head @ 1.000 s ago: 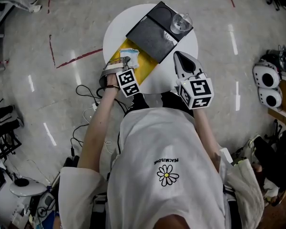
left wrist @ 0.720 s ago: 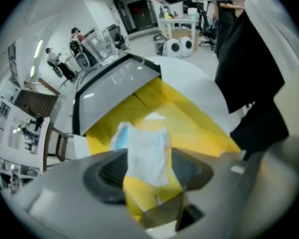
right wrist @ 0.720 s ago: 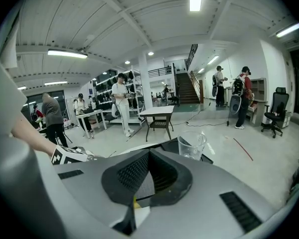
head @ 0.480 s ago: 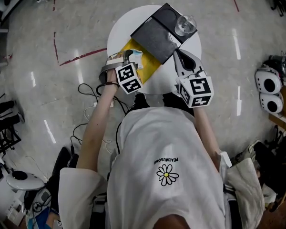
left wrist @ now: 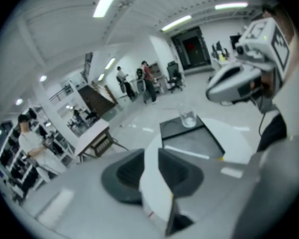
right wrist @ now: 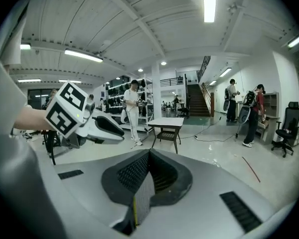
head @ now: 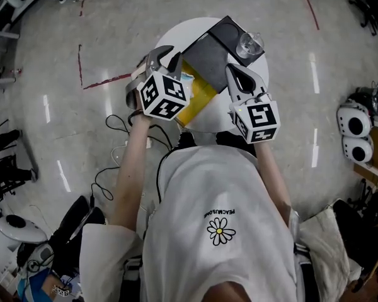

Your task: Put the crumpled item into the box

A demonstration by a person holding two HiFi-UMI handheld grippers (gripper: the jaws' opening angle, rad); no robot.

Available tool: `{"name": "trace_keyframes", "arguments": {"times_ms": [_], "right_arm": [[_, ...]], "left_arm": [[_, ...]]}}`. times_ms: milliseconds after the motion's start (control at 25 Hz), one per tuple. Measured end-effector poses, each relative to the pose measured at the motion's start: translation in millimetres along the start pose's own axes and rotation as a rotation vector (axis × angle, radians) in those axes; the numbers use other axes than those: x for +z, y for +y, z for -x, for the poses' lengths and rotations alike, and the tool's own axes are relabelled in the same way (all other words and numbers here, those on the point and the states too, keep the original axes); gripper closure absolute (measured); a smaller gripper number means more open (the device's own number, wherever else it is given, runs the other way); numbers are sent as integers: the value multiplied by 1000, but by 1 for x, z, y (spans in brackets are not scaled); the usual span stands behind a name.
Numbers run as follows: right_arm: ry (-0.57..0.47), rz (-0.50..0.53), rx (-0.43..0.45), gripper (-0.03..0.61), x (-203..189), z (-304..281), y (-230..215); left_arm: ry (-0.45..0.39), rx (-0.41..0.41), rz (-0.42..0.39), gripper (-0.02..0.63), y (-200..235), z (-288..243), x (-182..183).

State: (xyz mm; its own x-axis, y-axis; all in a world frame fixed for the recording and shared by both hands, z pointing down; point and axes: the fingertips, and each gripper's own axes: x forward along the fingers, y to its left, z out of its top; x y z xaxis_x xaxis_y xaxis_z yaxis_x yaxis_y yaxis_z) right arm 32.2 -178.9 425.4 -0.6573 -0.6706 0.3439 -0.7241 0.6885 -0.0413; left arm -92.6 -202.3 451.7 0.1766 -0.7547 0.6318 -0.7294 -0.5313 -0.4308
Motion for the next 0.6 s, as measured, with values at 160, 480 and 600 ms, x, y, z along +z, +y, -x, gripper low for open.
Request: {"name": "trace_keyframes", "arguments": {"times_ms": [160,480,600], "right_arm": [[-24,23,16,577,12,-2,5],[-66,64,67,577,32,-8,20],[-75,74,82,577,35,-7,28]], "left_arm": [[-112,81,174,578,20,33,24],[-320,292,561,612,45,91,23],[-343,364,664,612,46,107,3]]}}
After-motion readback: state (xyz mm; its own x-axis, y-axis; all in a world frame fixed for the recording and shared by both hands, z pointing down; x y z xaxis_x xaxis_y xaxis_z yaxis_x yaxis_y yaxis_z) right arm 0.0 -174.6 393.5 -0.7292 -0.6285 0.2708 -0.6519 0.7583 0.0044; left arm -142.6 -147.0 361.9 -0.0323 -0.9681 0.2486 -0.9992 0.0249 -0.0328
